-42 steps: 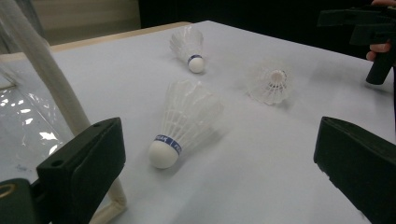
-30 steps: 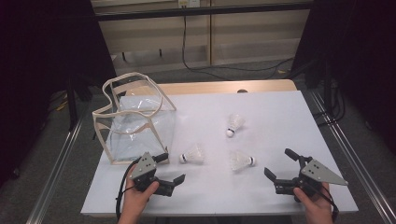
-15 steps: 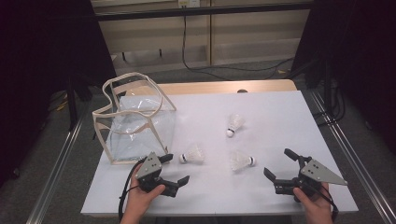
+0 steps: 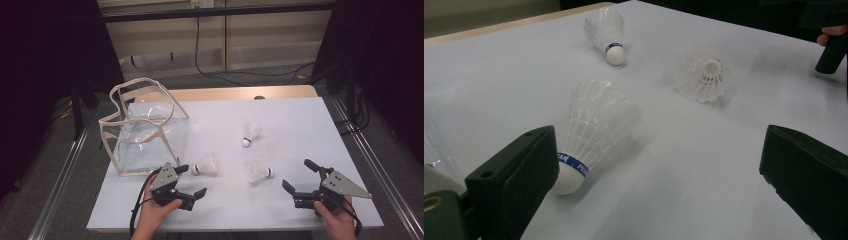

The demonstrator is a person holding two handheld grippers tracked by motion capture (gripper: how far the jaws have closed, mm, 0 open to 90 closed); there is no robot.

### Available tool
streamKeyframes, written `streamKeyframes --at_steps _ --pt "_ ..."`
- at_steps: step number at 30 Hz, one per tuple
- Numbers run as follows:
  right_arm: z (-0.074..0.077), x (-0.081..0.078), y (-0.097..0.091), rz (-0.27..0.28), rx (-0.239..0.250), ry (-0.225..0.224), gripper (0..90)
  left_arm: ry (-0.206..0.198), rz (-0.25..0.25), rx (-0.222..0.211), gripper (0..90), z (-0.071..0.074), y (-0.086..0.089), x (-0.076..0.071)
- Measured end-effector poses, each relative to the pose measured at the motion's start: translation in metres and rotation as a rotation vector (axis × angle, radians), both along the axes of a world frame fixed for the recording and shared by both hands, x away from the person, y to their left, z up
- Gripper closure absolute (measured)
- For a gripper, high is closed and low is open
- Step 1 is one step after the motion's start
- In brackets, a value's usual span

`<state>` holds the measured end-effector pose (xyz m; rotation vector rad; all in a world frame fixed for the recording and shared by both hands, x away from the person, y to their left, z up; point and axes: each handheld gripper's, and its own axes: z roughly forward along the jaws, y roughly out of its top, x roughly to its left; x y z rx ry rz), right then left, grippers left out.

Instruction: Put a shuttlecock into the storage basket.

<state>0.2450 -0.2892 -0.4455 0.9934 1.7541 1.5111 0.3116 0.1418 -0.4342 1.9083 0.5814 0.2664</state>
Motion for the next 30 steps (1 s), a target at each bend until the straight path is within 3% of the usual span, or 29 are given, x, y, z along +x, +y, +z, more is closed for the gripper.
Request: streamKeyframes --at_steps 26,30 --pt "0.000 0.000 0.000 -0.001 -0.001 0.001 0.6 0.048 0.072 0.080 3.3 -0.002 -0.021 0.008" --pt "0.000 0.000 0.000 0.000 -0.001 0.000 0.6 0.053 0.062 0.105 3.4 -0.003 -0.024 0.009"
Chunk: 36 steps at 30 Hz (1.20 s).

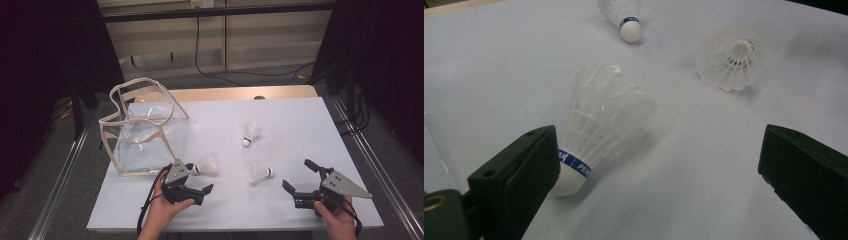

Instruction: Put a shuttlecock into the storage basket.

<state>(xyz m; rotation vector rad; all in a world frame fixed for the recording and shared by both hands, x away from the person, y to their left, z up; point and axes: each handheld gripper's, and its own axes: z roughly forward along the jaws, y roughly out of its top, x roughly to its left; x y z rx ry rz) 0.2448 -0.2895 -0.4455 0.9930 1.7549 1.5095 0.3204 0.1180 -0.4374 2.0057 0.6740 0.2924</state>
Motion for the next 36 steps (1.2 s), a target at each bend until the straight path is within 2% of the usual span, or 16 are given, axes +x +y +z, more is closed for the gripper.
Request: streamKeyframes --at_steps 4,5,9,12,17,28,36 --pt "0.000 0.000 0.000 0.000 0.002 0.000 0.6 0.009 0.016 0.012 3.5 0.000 -0.003 0.002" --pt "0.000 0.000 0.000 0.000 0.002 0.000 0.6 0.013 0.022 -0.001 3.5 -0.001 -0.004 0.002" --pt "0.000 0.000 0.000 0.000 0.003 -0.001 0.6 0.018 0.029 0.011 3.4 -0.001 -0.006 0.003" --pt "0.000 0.000 0.000 0.000 0.002 -0.003 0.7 0.018 0.032 0.037 3.3 -0.002 -0.006 0.003" --pt "0.000 0.000 0.000 0.004 0.000 -0.004 0.7 0.023 0.046 0.025 3.4 -0.002 -0.009 0.005" --pt "0.000 0.000 0.000 0.006 0.000 -0.002 0.7 0.015 0.069 0.042 3.4 -0.001 -0.011 0.008" --pt "0.000 0.000 0.000 0.003 -0.001 -0.003 0.7 0.029 0.075 0.046 5.0 0.000 -0.009 0.008"
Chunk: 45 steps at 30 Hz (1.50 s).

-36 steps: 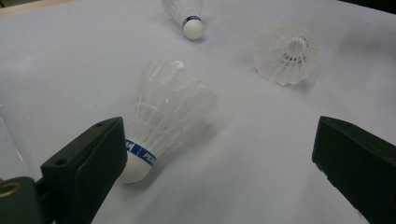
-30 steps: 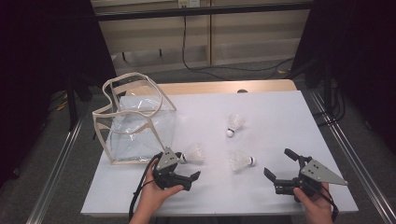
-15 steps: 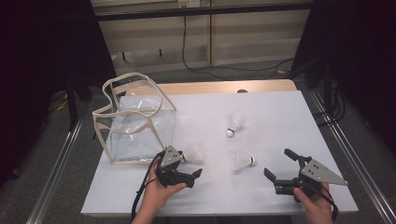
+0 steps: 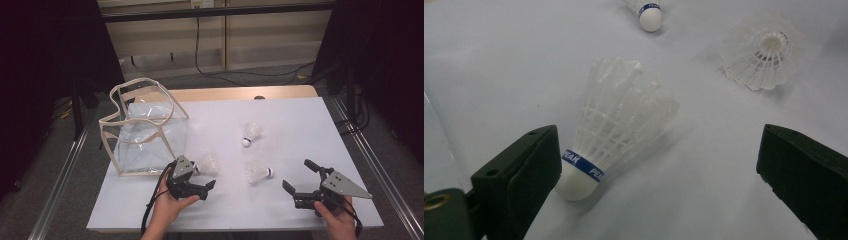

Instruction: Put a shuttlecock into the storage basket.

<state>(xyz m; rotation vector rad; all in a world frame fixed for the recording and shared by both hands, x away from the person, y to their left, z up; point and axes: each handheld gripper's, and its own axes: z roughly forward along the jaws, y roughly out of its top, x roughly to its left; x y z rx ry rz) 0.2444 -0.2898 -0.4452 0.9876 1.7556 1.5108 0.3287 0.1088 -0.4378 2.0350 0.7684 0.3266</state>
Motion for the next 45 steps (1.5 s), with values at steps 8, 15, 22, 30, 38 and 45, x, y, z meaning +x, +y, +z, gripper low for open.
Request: streamKeyframes --at_steps 8,15,22,30,38,45 --pt "0.000 -0.001 -0.001 -0.004 0.002 -0.001 0.7 0.001 0.017 0.002 5.9 0.002 -0.003 0.005" --pt "0.000 -0.001 -0.001 -0.003 0.001 0.001 0.7 0.008 0.034 0.023 7.6 0.002 -0.006 0.010" --pt "0.000 -0.001 -0.001 -0.001 -0.001 -0.003 0.7 0.015 0.034 0.051 8.1 0.003 -0.010 0.013" --pt "0.000 -0.001 -0.001 -0.001 -0.003 -0.004 0.7 0.021 0.030 0.068 9.1 0.002 -0.014 0.015" --pt "0.000 -0.001 0.001 0.006 -0.009 -0.004 0.7 0.015 0.034 0.105 9.8 -0.002 -0.021 0.018" --pt "0.001 -0.001 0.001 0.007 -0.005 -0.001 0.7 0.024 0.029 0.140 12.1 -0.005 -0.022 0.020"
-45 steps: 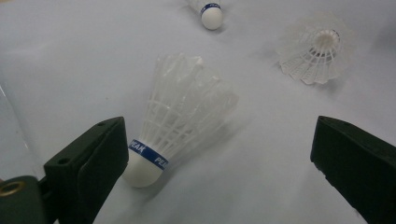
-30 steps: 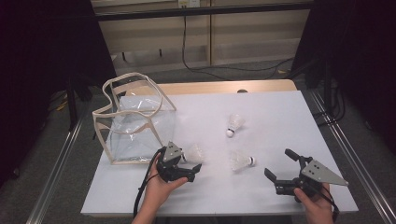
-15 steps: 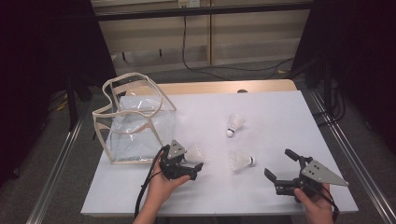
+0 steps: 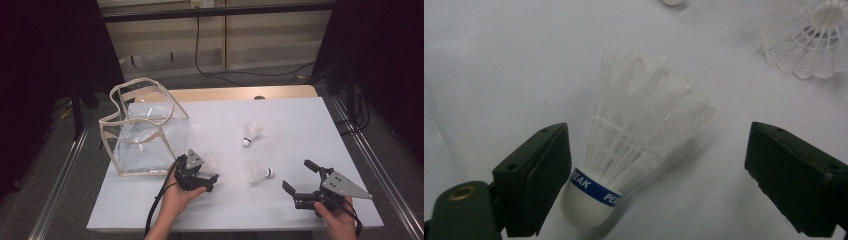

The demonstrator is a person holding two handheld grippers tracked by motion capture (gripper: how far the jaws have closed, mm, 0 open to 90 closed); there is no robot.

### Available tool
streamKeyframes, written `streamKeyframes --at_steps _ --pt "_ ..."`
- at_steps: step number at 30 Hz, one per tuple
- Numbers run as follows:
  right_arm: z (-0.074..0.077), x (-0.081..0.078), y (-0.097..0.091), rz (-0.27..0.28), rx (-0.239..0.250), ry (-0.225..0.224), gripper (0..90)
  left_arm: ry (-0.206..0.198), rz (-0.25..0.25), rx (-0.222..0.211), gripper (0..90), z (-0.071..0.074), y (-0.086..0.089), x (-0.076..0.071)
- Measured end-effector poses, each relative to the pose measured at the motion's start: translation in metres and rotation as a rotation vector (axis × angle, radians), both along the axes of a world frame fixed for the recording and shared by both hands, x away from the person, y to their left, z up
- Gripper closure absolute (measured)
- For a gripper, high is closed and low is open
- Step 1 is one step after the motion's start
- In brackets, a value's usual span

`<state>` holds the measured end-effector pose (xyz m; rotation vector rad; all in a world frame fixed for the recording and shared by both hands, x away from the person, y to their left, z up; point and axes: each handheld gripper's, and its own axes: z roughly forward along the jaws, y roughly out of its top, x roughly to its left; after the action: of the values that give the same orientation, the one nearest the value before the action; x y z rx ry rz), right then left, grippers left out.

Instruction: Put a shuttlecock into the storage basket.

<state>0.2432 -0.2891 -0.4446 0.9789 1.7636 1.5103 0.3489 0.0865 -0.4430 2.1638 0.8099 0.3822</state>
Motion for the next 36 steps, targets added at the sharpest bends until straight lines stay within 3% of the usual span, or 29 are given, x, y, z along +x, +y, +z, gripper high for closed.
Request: streamKeyframes --at_steps 9,26,29,31,36 --pt "0.000 0.000 0.000 -0.001 -0.006 -0.003 0.8 0.021 0.008 0.023 15.1 -0.002 -0.001 0.001" --pt "0.000 0.000 -0.001 -0.002 -0.002 -0.002 0.8 0.045 0.037 0.063 38.7 -0.002 0.008 0.004" --pt "0.000 0.000 -0.001 0.000 -0.002 -0.004 0.8 0.084 0.026 0.048 45.0 -0.002 0.009 0.004" --pt "0.000 -0.001 -0.001 0.000 0.000 -0.002 0.8 0.102 0.013 0.059 47.5 -0.002 0.009 0.004" --pt "0.000 0.000 -0.001 0.001 0.001 -0.001 0.9 0.133 -0.001 0.041 56.4 -0.002 0.010 0.004"
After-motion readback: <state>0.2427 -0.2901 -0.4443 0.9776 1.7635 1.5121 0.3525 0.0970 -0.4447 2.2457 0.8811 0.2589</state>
